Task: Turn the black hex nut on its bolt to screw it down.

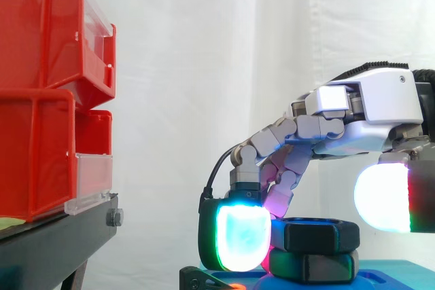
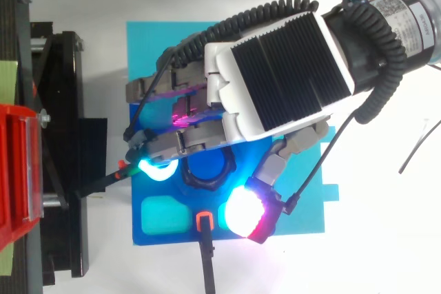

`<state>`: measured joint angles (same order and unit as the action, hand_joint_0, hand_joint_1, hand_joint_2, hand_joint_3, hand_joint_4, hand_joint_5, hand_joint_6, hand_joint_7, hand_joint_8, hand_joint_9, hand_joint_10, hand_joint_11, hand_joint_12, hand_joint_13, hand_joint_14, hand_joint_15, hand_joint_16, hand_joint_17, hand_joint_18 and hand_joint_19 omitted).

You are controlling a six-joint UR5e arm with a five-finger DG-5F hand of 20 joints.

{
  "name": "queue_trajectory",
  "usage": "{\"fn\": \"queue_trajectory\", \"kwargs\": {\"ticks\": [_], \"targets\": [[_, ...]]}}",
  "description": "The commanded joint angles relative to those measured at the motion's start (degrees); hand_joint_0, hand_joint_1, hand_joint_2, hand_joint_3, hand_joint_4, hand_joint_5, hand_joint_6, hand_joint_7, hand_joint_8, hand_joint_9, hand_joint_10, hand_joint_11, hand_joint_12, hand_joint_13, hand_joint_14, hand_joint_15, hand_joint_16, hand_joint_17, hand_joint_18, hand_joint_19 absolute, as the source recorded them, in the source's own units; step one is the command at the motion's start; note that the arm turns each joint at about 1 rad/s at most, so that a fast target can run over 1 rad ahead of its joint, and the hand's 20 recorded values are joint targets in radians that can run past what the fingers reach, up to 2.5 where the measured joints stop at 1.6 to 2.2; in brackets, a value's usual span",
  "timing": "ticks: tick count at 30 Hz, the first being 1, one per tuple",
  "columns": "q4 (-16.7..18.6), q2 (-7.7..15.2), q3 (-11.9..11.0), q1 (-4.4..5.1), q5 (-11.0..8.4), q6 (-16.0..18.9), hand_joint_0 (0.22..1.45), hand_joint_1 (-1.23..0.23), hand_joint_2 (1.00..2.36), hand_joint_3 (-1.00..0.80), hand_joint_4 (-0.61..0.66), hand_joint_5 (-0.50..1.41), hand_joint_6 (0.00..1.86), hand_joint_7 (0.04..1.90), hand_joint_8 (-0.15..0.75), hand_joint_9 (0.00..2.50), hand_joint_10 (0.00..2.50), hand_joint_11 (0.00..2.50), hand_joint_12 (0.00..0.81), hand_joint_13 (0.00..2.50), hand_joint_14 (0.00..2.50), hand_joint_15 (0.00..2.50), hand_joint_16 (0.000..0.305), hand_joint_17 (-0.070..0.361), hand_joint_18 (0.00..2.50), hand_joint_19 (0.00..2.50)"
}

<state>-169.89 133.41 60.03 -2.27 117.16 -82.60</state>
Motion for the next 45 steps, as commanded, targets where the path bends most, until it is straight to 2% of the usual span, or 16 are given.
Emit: {"fn": "queue_trajectory", "kwargs": {"ticks": [1,9,17,26,29,33,35,40,42,45], "targets": [[0.0,0.0,0.0,-0.1,0.0,0.1,0.41,-0.36,1.0,-0.5,0.36,-0.08,0.68,1.04,0.373,0.96,0.01,0.55,0.391,0.62,0.0,0.13,0.059,0.132,0.72,0.38],[0.0,0.0,0.0,-0.28,0.0,0.0,0.41,-0.36,1.0,-0.5,0.43,-0.07,0.62,1.15,0.38,0.97,0.01,0.53,0.391,0.62,0.0,0.13,0.059,0.133,0.72,0.37],[0.0,-0.1,0.0,-0.45,0.0,0.1,0.41,-0.36,1.0,-0.5,0.4,-0.06,0.59,1.21,0.378,0.98,0.01,0.53,0.394,0.63,0.0,0.14,0.059,0.133,0.72,0.37],[-0.2,0.0,0.0,-0.54,0.26,0.0,0.41,-0.37,1.0,-0.5,0.39,-0.06,0.59,1.21,0.38,0.98,0.01,0.53,0.391,0.62,0.0,0.14,0.059,0.133,0.72,0.37],[-0.3,0.0,0.0,-0.54,0.26,0.0,0.41,-0.39,1.0,-0.5,0.37,-0.07,0.64,1.13,0.377,1.0,0.02,0.53,0.387,0.63,0.0,0.14,0.058,0.131,0.72,0.37],[-0.6,0.0,0.1,-0.45,0.26,0.0,0.42,-0.39,1.0,-0.5,0.36,-0.07,0.65,1.12,0.375,1.01,0.01,0.55,0.386,0.64,0.0,0.14,0.058,0.131,0.72,0.38],[-0.7,0.0,0.1,-0.54,0.26,0.0,0.42,-0.39,1.0,-0.5,0.39,-0.06,0.53,1.26,0.368,0.98,0.01,0.53,0.389,0.63,0.0,0.14,0.058,0.131,0.71,0.38],[-0.5,0.0,0.1,-0.36,0.26,0.0,0.4,-0.38,1.0,-0.5,0.42,-0.11,0.5,1.02,0.366,0.9,0.01,0.47,0.399,0.62,0.0,0.14,0.061,0.136,0.7,0.37],[-0.5,-0.1,0.1,-0.36,0.35,0.1,0.39,-0.38,1.0,-0.5,0.37,-0.14,0.5,0.87,0.363,0.85,0.01,0.41,0.405,0.61,0.0,0.13,0.062,0.14,0.71,0.37],[-0.5,-0.1,0.0,-0.36,0.35,0.2,0.38,-0.42,1.0,-0.5,0.33,-0.17,0.5,0.78,0.356,0.78,0.01,0.36,0.41,0.6,0.0,0.12,0.063,0.142,0.71,0.36]]}}
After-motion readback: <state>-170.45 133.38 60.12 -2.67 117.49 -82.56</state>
